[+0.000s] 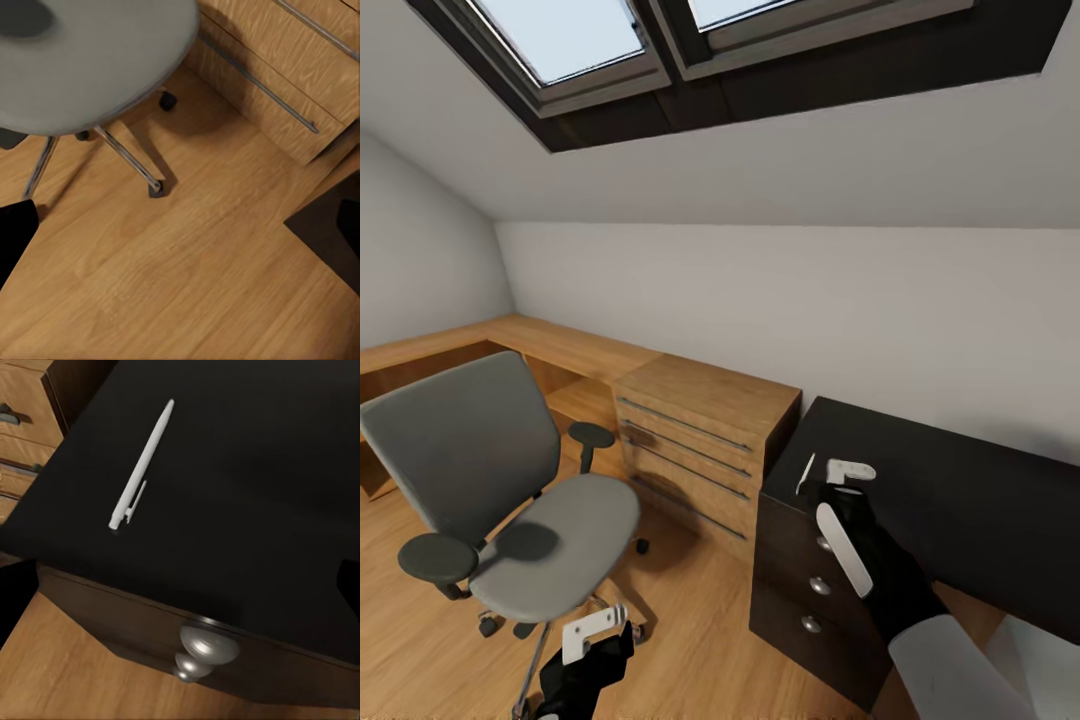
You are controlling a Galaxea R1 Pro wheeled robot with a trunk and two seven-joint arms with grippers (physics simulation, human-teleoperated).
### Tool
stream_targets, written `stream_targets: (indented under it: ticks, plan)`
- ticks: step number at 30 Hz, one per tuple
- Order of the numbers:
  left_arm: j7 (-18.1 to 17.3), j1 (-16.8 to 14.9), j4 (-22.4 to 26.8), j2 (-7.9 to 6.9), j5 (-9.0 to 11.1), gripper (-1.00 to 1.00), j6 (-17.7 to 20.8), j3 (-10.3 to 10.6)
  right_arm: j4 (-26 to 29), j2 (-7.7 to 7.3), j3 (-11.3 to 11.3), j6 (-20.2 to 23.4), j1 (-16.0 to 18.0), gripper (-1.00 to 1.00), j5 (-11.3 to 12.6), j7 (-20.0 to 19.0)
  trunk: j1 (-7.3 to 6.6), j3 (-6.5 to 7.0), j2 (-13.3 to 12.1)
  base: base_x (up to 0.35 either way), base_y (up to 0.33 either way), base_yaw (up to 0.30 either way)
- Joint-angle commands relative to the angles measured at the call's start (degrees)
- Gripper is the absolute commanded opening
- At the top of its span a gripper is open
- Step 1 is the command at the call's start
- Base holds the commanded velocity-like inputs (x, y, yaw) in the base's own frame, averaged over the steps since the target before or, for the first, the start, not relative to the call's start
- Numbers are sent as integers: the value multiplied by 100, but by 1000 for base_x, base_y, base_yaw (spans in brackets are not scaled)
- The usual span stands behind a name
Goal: In the bedroom, organize the workspace by keeping the computer under the desk, ensuring the monitor is on the desk, placing the keyboard on the desk next to the monitor, placing the mouse on the desk next to the keyboard, moving the folder from the swivel chair onto the desk next to the mouse, stacking the notebook on top of the folder with the pen on top of the notebook, and positioning the swivel chair next to the desk.
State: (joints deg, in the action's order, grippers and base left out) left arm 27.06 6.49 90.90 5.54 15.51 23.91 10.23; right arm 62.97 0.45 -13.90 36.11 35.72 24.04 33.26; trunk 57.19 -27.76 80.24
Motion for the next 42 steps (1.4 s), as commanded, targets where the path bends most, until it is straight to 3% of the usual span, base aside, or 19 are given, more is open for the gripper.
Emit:
stream_targets:
  ticks: [1, 15, 23, 31, 42]
  plan:
    - [45, -2, 9, -2, 53, 100, 11, 27, 6, -4, -47, 7, 5, 100, 58, 59, 0, -11, 3, 0, 0, 0]
    - [45, 1, -10, -9, 49, 100, 15, 277, -20, -24, -433, -247, -4, 100, 43, 33, 0, -32, 3, 97, 0, 0]
    - [60, 1, -11, -29, 38, 100, 9, 609, -41, -31, -518, -306, -30, 100, 44, -200, 0, -32, 3, 99, 0, 0]
    - [62, 1, -9, -55, 40, 100, 9, 655, -171, -43, -524, -476, -36, 100, 30, -490, 0, -32, 3, 186, 0, 0]
    - [62, 1, -2, -61, 40, 100, 9, 664, -610, -44, -497, -707, -32, 100, 22, -571, 0, -32, 3, 113, 0, 0]
